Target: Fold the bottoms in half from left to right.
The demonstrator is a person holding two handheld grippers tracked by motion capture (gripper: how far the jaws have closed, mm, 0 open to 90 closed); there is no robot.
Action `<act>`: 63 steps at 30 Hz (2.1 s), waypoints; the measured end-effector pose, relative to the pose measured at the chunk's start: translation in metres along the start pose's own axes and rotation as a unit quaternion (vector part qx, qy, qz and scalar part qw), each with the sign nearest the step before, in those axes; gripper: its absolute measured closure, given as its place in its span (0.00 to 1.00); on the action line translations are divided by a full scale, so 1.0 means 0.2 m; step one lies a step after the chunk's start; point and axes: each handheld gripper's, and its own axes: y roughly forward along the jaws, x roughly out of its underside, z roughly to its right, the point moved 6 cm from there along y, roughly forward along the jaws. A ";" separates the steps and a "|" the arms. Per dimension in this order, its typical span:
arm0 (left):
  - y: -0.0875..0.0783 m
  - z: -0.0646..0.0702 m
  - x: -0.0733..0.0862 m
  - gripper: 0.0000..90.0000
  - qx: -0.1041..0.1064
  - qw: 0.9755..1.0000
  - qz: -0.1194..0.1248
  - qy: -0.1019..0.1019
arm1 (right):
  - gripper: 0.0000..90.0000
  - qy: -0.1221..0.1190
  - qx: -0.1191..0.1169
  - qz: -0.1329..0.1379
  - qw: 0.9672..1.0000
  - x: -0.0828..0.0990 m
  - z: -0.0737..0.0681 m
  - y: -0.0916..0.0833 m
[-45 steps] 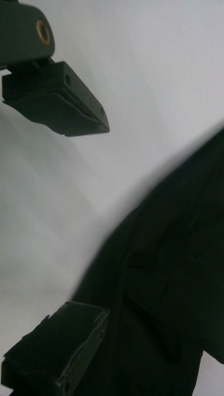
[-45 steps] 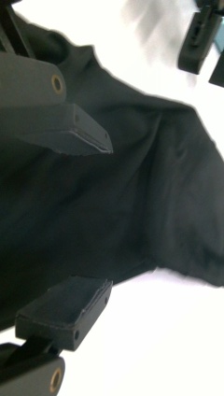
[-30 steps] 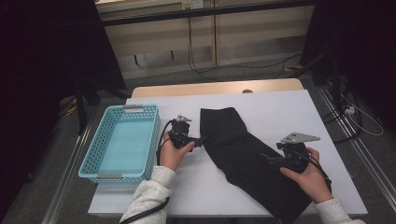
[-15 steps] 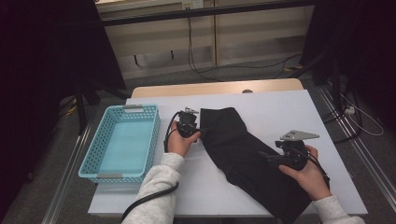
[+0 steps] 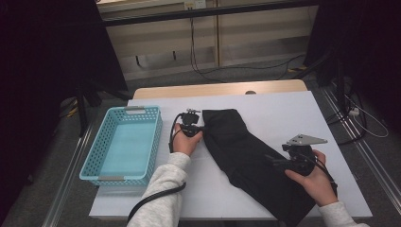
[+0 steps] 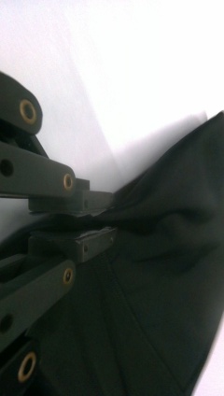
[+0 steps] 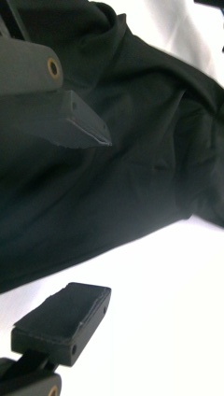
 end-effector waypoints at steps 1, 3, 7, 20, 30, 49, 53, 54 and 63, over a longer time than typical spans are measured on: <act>-0.02 -0.03 0.00 0.92 -0.005 1.000 0.005 -0.003 | 0.24 -0.001 0.002 0.001 1.000 0.00 0.01 0.00; -0.05 -0.07 0.00 0.92 -0.017 1.000 0.015 -0.013 | 0.24 0.002 0.003 0.001 1.000 0.01 0.02 -0.02; -0.11 -0.17 0.00 0.92 -0.041 0.998 0.032 -0.038 | 0.24 0.004 0.011 -0.004 1.000 0.05 0.05 -0.04; -0.17 -0.21 0.05 0.92 -0.065 0.997 0.035 -0.034 | 0.41 0.015 0.003 -0.048 0.999 0.17 0.07 -0.08; -0.17 -0.21 0.08 0.90 -0.062 0.997 0.034 -0.027 | 0.98 0.031 -0.027 -0.075 0.996 0.23 0.09 -0.09; -0.19 -0.17 0.14 0.45 -0.054 0.997 0.047 0.018 | 0.70 0.036 0.044 -0.031 0.998 0.20 0.24 -0.24; -0.22 -0.14 0.15 0.30 -0.057 0.996 0.059 0.039 | 0.72 0.033 0.045 -0.027 0.998 0.23 0.21 -0.30; -0.23 -0.14 0.16 0.28 -0.057 0.996 0.058 0.045 | 0.73 0.028 0.043 -0.024 0.998 0.24 0.19 -0.31; -0.25 -0.10 0.20 0.21 -0.050 0.994 0.055 0.074 | 0.86 -0.001 0.071 -0.059 0.996 0.31 0.18 -0.25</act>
